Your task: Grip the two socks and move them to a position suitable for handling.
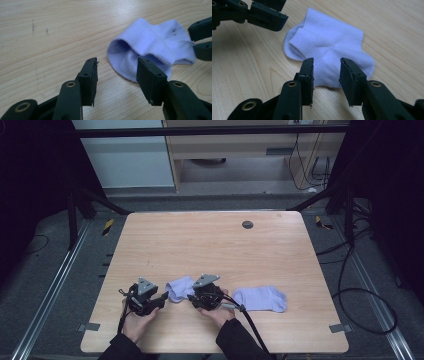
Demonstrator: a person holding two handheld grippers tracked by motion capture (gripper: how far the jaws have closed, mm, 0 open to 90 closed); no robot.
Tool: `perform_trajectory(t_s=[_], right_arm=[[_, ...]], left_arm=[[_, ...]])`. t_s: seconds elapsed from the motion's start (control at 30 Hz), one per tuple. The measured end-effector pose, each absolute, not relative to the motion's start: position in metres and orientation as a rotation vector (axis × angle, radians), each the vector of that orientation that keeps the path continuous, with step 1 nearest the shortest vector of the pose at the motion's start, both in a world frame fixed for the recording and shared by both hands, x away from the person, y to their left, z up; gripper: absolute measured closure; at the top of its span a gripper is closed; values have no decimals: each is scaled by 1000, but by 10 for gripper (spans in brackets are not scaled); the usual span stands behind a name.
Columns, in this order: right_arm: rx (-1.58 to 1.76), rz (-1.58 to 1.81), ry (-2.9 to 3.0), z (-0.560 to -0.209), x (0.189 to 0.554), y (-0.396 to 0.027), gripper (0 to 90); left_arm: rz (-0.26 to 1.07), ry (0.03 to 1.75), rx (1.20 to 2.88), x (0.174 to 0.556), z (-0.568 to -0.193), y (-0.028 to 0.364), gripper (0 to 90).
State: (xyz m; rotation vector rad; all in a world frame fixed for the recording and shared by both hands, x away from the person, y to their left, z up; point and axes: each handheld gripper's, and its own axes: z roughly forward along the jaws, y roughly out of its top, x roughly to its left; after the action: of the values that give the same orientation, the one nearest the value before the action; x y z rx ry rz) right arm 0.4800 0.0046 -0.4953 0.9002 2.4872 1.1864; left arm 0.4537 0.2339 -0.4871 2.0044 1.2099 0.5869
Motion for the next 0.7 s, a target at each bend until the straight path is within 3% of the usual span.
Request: perform_trajectory(t_s=[0.23,0.47,0.7], right_arm=[[893,1150,2520,-502,480,9,681],[887,1124,2527,-501,479,9,797],[909,1134,2538,-501,480,10,825]], left_arm=[[565,1209,1998,456,-490,230,497],[544,1205,2027,459,-495,225,517],[533,1202,2039,460,-497,223,543]])
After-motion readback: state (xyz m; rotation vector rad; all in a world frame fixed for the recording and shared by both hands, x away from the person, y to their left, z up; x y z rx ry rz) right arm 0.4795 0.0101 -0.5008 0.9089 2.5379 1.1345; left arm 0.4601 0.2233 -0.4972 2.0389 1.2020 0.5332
